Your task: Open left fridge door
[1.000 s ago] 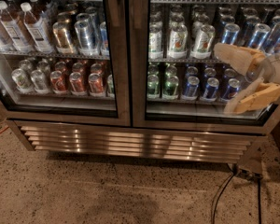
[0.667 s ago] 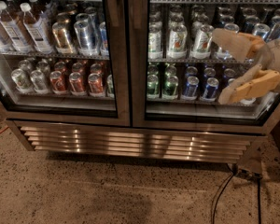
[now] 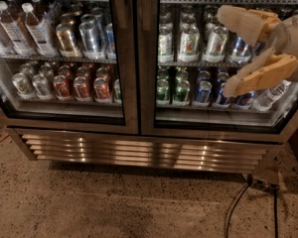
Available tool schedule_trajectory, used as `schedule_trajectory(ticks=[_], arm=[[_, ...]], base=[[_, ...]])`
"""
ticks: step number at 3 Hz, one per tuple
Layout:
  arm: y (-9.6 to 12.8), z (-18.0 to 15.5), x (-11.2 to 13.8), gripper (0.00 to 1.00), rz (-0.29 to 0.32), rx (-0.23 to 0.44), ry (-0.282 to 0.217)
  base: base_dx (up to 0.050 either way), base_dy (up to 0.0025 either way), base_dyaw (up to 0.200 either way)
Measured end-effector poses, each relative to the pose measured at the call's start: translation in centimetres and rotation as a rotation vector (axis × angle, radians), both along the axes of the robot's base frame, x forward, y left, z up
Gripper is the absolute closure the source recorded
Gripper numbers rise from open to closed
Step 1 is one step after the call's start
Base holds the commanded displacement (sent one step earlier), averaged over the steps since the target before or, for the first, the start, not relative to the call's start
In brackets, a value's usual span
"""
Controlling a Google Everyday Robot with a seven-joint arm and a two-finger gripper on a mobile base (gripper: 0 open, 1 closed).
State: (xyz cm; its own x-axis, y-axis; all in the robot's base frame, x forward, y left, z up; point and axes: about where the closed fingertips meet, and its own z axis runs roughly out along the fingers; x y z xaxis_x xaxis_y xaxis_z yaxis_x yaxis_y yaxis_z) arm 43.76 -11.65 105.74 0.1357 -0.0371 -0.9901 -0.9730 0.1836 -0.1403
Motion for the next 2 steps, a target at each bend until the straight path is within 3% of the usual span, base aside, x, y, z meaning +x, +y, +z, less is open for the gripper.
schedule_trajectory(ticks=[1, 2], arm=[[3.35, -0.8, 0.59, 0.0, 0.023, -0.034, 0.01], [3.41, -0.78, 0.59, 0.0, 0.025, -0.033, 0.011]], base=[[0.0, 0.0, 0.0], [0.0, 0.0, 0.0]])
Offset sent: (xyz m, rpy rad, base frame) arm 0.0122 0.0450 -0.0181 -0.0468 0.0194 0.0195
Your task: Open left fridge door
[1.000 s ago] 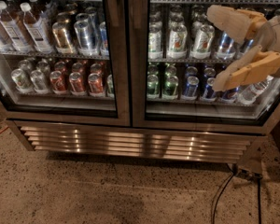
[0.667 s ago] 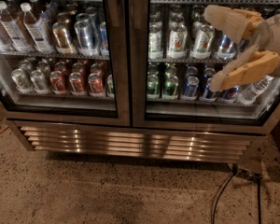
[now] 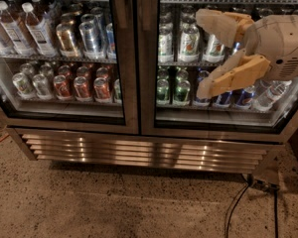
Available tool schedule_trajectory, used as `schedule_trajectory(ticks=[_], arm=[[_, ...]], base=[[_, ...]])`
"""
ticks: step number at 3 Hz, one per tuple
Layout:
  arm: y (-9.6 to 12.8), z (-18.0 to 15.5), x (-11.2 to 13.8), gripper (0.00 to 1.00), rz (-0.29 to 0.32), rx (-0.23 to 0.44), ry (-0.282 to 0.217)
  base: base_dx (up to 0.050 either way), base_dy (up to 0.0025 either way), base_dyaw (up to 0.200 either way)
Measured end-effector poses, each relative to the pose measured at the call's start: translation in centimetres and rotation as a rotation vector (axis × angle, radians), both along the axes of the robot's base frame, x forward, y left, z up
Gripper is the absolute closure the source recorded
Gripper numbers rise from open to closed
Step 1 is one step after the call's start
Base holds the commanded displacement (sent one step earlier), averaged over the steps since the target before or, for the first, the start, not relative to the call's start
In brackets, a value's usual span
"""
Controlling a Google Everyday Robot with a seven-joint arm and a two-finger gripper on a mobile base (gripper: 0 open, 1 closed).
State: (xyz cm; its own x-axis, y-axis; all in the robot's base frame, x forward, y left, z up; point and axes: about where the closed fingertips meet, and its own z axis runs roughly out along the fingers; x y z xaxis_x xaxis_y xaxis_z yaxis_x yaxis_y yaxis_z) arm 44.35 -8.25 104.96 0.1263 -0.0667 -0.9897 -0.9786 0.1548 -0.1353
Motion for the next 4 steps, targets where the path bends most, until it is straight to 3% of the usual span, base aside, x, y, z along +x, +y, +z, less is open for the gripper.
schedule_trajectory(ticks=[1, 2, 3, 4], arm=[[-0.9, -4.08, 1.97, 0.0, -0.036, -0.003, 0.073], [-0.9, -4.08, 1.97, 0.0, -0.036, -0.003, 0.073], [-0.9, -4.08, 1.97, 0.0, -0.036, -0.003, 0.073], [-0.9, -4.08, 1.97, 0.0, -0.036, -0.003, 0.073]], base=[[0.0, 0.0, 0.0], [0.034, 0.00247, 0.146], [0.044, -0.00201, -0.09], [0.027, 0.00226, 0.169]])
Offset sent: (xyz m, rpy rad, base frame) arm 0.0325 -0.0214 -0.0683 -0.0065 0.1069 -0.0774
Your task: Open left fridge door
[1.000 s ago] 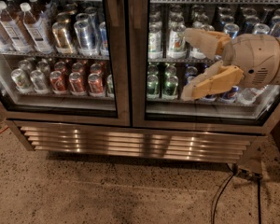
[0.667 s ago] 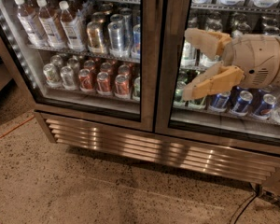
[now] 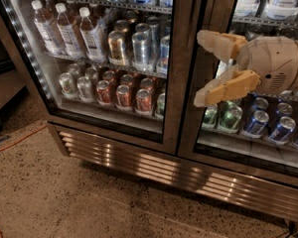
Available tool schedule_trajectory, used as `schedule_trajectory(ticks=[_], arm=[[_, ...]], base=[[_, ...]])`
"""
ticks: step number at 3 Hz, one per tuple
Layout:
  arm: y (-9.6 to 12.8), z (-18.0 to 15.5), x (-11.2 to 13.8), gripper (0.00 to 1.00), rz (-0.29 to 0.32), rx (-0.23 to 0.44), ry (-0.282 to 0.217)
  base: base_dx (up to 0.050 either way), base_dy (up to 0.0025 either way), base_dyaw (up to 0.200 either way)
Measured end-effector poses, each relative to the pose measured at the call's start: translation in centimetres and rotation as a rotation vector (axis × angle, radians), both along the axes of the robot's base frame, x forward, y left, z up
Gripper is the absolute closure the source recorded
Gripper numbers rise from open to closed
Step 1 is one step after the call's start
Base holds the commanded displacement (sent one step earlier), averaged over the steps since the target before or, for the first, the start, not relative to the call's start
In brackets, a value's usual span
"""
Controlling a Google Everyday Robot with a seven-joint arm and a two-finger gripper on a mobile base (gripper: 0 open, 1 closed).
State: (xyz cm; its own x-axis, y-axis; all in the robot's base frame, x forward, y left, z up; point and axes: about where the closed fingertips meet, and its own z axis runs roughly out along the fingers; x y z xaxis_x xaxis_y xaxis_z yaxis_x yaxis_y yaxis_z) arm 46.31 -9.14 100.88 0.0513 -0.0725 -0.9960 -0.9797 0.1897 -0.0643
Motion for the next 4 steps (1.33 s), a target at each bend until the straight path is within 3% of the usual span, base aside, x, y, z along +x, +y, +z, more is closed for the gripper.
schedule_trajectory(ticks=[1, 2, 3, 4], arm=[[0.0, 0.0, 0.0, 0.0, 0.0, 0.0, 0.0], [0.0, 0.0, 0.0, 0.0, 0.0, 0.0, 0.0], [3.9, 3.2, 0.3, 0.0, 0.046, -0.032, -0.006], [3.9, 3.1, 0.3, 0.0, 0.046, -0.032, -0.006]], base=[[0.043, 0.00195, 0.09], [0.029, -0.00242, -0.162], [0.0, 0.0, 0.0], [0.0, 0.0, 0.0]])
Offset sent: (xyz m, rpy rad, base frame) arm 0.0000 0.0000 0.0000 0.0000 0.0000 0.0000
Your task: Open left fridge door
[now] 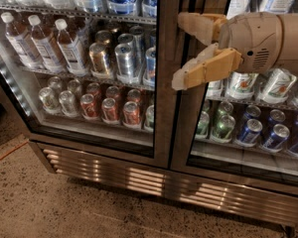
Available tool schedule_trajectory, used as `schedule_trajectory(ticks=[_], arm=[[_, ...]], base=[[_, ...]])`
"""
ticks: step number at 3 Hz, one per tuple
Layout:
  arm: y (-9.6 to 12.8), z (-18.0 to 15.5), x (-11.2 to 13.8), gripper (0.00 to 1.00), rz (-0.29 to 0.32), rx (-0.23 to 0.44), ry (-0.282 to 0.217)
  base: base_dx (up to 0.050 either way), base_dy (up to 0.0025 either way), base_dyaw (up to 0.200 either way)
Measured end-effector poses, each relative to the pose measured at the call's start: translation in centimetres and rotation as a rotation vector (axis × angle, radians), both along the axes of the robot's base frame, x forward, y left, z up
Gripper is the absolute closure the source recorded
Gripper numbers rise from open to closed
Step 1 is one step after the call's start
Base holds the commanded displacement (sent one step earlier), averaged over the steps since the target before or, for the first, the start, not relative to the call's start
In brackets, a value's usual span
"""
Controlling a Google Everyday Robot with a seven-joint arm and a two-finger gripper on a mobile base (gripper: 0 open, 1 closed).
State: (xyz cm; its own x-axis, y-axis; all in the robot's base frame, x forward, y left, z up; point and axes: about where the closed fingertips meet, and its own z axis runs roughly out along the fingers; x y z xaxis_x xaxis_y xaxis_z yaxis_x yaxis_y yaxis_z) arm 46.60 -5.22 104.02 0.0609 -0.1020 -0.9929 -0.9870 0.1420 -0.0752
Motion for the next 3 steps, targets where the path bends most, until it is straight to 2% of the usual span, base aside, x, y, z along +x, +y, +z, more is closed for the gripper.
schedule_trajectory(ticks=[1, 2, 3], arm=[[0.17, -2.29, 1.09, 0.0, 0.002, -0.009, 0.04], [0.17, -2.29, 1.09, 0.0, 0.002, -0.009, 0.04], [0.17, -2.29, 1.08, 0.0, 0.003, -0.009, 0.04]], base=[[0.0, 0.0, 0.0], [0.0, -0.00005, 0.201], [0.0, 0.0, 0.0]])
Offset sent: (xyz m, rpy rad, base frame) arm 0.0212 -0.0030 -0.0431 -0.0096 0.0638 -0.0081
